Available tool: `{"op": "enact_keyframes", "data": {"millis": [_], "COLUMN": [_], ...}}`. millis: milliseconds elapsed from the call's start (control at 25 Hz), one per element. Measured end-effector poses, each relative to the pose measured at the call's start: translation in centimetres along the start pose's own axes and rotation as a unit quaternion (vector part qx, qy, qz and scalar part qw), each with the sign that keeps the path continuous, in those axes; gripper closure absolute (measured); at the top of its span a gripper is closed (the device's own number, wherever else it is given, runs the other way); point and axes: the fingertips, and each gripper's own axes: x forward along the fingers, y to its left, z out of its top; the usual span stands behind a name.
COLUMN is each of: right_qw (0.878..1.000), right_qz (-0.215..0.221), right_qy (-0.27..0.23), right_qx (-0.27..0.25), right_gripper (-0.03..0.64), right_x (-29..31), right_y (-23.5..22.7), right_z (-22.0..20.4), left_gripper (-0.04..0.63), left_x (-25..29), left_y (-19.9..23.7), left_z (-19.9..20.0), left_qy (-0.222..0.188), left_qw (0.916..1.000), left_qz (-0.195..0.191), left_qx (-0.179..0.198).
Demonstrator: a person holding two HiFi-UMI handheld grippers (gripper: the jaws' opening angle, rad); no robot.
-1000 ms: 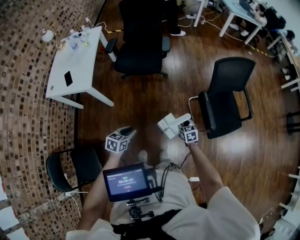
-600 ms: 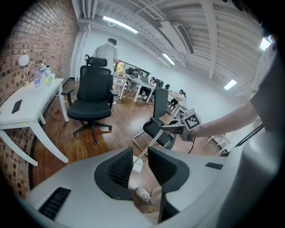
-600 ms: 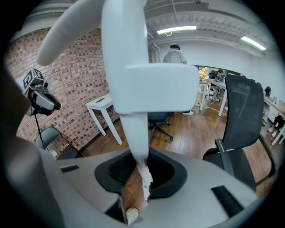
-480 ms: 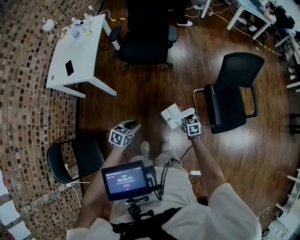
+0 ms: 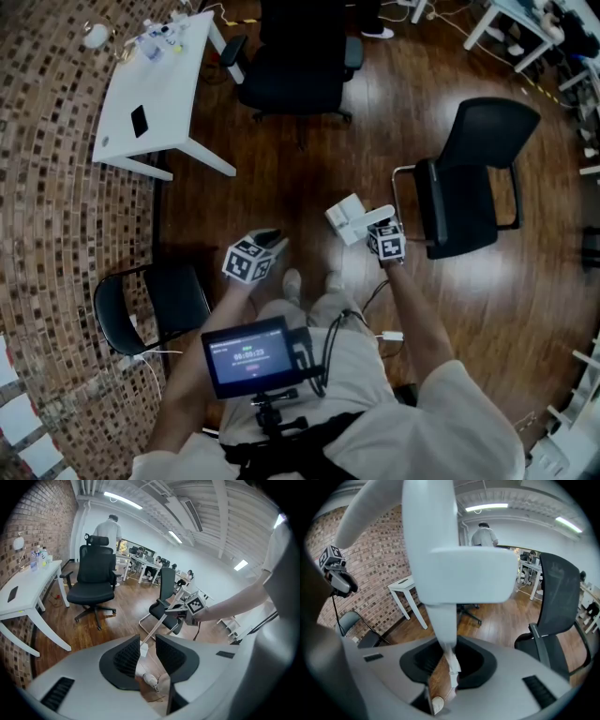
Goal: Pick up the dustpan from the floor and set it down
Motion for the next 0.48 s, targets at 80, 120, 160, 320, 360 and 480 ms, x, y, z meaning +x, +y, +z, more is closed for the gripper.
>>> {"op": "enact_keyframes", "data": {"millis": [80, 120, 160, 320, 360, 480], "right_qw": [1.000, 1.000, 1.000, 1.000, 1.000, 1.000], "right_qz": [0.002, 0.002, 0.002, 0.000, 0.000, 0.001], "right_qy": [0.003, 0.005, 0.008, 0.019, 0.021, 0.026], "right_qx": [0.001, 0.001, 0.001, -0.001, -0.002, -0.002], "right_gripper": [0.515, 0.515, 0.515, 0.515, 0.515, 0.515], "right_x": [0.3, 0.4, 0.6, 1.2, 1.4, 2.0], "right_y": [0.0, 0.0, 0.0, -0.3, -0.3, -0.3], "right_z": [-0.2, -0.4, -0.6, -1.3, -1.4, -1.8], "left_gripper": [0.499, 0.499, 0.499, 0.499, 0.499, 0.499], "left_x": [0.1, 0.2, 0.2, 0.4, 0.4, 0.7], "left_y": [0.0, 0.0, 0.0, 0.1, 0.2, 0.2], "left_z": [0.0, -0.1, -0.1, -0.4, -0.4, -0.6], "left_qy": [0.002, 0.003, 0.004, 0.009, 0.011, 0.016], "left_qw": [1.0000, 1.0000, 1.0000, 1.0000, 0.9999, 0.9999], "left_qz": [0.000, 0.000, 0.000, 0.001, 0.001, 0.003], "left_qx": [0.000, 0.000, 0.000, 0.000, 0.000, -0.002]}}
